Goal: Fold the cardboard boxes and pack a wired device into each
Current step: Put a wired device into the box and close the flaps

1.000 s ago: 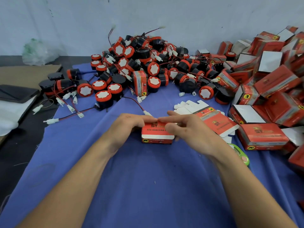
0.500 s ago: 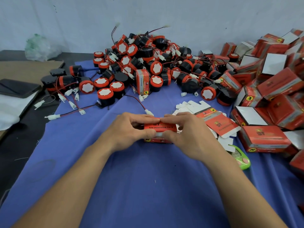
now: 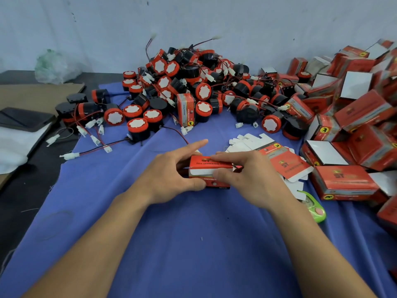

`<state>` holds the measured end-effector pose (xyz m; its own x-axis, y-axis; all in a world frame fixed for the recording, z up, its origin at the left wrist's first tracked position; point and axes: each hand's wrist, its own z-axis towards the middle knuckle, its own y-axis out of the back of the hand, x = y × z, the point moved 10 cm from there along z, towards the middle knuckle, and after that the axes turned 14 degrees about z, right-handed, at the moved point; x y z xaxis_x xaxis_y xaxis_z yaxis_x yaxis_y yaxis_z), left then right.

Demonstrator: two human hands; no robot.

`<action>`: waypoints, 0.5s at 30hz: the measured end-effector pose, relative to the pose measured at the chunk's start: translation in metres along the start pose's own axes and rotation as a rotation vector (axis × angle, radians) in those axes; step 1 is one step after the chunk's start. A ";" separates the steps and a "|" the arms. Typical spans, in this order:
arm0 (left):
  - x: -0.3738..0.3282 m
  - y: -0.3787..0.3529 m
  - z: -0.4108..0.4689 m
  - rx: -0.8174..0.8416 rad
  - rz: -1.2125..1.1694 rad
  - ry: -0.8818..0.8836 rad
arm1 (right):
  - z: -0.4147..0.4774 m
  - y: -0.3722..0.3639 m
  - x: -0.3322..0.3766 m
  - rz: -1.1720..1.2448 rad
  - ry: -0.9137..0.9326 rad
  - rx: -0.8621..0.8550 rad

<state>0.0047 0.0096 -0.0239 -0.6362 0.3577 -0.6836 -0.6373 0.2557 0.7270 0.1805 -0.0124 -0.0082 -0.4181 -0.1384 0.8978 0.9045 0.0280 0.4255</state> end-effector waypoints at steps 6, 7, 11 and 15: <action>0.002 0.001 0.001 -0.036 0.050 -0.007 | -0.003 0.001 0.002 0.049 0.030 -0.040; 0.002 0.001 0.001 -0.035 0.085 -0.009 | -0.004 0.002 0.004 0.077 0.042 -0.060; 0.000 0.000 0.000 -0.059 0.121 -0.006 | -0.005 0.003 0.007 0.134 0.045 -0.119; 0.002 0.003 0.001 -0.078 0.040 0.015 | -0.005 0.001 -0.001 0.168 -0.022 -0.084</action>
<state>0.0020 0.0125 -0.0226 -0.6675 0.3529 -0.6557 -0.6430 0.1710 0.7466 0.1816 -0.0170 -0.0092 -0.2618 -0.1170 0.9580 0.9651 -0.0342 0.2596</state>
